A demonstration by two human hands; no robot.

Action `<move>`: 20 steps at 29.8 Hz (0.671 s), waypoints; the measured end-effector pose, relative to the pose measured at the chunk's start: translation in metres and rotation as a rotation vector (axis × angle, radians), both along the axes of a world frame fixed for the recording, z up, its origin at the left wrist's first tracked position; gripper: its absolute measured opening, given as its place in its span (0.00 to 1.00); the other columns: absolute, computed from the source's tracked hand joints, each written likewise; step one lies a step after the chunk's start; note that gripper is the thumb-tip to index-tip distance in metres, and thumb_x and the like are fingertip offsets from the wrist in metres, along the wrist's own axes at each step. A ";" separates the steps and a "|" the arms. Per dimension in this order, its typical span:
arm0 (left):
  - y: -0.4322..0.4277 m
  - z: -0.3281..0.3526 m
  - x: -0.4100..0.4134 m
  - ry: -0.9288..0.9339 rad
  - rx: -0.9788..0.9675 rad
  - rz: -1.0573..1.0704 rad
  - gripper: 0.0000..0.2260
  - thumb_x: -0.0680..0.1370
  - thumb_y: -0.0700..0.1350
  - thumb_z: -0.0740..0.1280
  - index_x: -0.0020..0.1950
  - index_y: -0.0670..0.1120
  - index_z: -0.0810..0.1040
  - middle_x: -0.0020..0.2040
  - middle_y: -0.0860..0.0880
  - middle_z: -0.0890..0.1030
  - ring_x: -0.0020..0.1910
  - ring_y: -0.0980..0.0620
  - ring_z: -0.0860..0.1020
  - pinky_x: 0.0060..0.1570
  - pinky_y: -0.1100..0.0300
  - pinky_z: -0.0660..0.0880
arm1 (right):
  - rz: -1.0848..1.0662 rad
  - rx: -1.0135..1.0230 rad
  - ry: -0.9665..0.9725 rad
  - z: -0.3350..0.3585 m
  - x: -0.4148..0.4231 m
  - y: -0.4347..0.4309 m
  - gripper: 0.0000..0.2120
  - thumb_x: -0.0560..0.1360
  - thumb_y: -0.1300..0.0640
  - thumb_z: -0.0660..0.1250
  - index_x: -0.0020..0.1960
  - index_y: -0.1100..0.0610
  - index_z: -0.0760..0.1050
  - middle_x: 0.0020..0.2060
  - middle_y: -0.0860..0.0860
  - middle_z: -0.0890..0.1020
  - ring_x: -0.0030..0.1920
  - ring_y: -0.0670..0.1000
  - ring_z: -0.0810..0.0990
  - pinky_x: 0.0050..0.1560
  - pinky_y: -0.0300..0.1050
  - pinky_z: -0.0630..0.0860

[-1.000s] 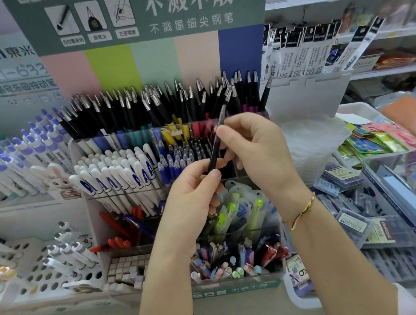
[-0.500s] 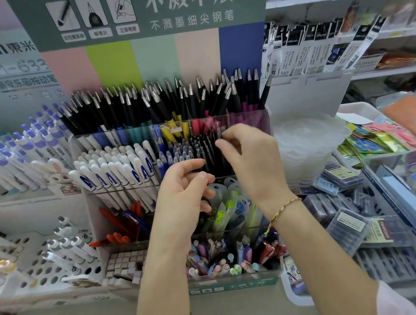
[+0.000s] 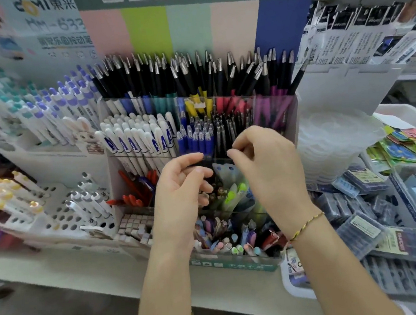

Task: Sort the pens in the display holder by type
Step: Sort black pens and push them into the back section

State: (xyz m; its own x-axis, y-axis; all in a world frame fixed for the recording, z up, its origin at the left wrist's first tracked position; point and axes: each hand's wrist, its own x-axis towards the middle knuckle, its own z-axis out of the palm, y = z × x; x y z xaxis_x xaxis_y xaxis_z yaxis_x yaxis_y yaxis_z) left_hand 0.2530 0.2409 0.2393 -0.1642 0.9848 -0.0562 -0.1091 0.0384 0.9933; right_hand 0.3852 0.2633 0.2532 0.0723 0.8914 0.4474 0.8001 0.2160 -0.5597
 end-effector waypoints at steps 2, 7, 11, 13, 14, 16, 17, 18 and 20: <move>-0.009 -0.006 -0.008 -0.037 -0.003 0.093 0.10 0.78 0.36 0.63 0.55 0.47 0.78 0.38 0.51 0.81 0.32 0.58 0.75 0.30 0.65 0.71 | 0.119 0.005 0.044 0.003 -0.012 -0.008 0.03 0.74 0.56 0.68 0.45 0.55 0.76 0.38 0.47 0.78 0.40 0.47 0.75 0.42 0.48 0.75; -0.040 -0.034 -0.050 -0.079 -0.093 0.370 0.09 0.77 0.34 0.63 0.53 0.45 0.78 0.36 0.50 0.80 0.29 0.57 0.74 0.28 0.65 0.70 | 0.468 -0.071 0.108 -0.004 -0.070 -0.029 0.03 0.74 0.55 0.68 0.47 0.54 0.77 0.38 0.45 0.78 0.41 0.46 0.76 0.43 0.48 0.76; -0.083 -0.079 -0.104 -0.078 -0.240 0.575 0.08 0.77 0.35 0.61 0.53 0.43 0.76 0.33 0.49 0.76 0.28 0.55 0.72 0.28 0.64 0.67 | 0.740 -0.239 0.124 -0.036 -0.139 -0.057 0.03 0.74 0.56 0.68 0.46 0.55 0.77 0.36 0.45 0.77 0.39 0.47 0.77 0.42 0.50 0.76; -0.109 -0.103 -0.133 -0.077 -0.311 0.659 0.09 0.76 0.33 0.61 0.54 0.37 0.75 0.32 0.47 0.73 0.25 0.56 0.70 0.24 0.65 0.65 | 0.850 -0.355 0.085 -0.057 -0.173 -0.075 0.03 0.75 0.55 0.67 0.47 0.54 0.76 0.34 0.44 0.76 0.38 0.47 0.76 0.41 0.49 0.75; -0.122 -0.117 -0.147 -0.081 -0.347 0.699 0.09 0.75 0.32 0.60 0.54 0.36 0.75 0.32 0.46 0.73 0.25 0.56 0.69 0.23 0.66 0.64 | 0.890 -0.418 0.066 -0.068 -0.188 -0.084 0.03 0.75 0.55 0.67 0.47 0.54 0.76 0.35 0.44 0.76 0.39 0.47 0.76 0.42 0.48 0.75; -0.146 -0.148 -0.174 -0.064 -0.436 0.772 0.08 0.75 0.33 0.60 0.48 0.41 0.77 0.34 0.45 0.75 0.28 0.54 0.72 0.27 0.64 0.66 | 0.942 -0.531 0.025 -0.090 -0.216 -0.100 0.03 0.74 0.55 0.66 0.47 0.54 0.77 0.37 0.46 0.78 0.40 0.47 0.77 0.44 0.47 0.75; -0.158 -0.165 -0.186 -0.050 -0.479 0.806 0.08 0.75 0.34 0.61 0.45 0.44 0.77 0.35 0.45 0.76 0.31 0.52 0.73 0.29 0.61 0.68 | 0.959 -0.580 0.014 -0.100 -0.228 -0.107 0.03 0.74 0.56 0.66 0.46 0.53 0.77 0.37 0.47 0.79 0.39 0.48 0.77 0.44 0.47 0.76; -0.171 -0.182 -0.198 -0.044 -0.529 0.841 0.08 0.75 0.35 0.61 0.43 0.46 0.76 0.36 0.45 0.77 0.32 0.50 0.73 0.31 0.59 0.68 | 0.965 -0.634 0.005 -0.111 -0.241 -0.114 0.02 0.75 0.56 0.66 0.46 0.53 0.76 0.37 0.48 0.80 0.37 0.48 0.78 0.43 0.46 0.76; -0.192 -0.214 -0.218 -0.027 -0.653 0.881 0.06 0.77 0.36 0.61 0.46 0.46 0.75 0.39 0.44 0.78 0.35 0.48 0.74 0.35 0.56 0.71 | 0.970 -0.726 -0.020 -0.128 -0.261 -0.125 0.02 0.76 0.55 0.64 0.48 0.52 0.75 0.38 0.49 0.80 0.33 0.46 0.79 0.37 0.43 0.78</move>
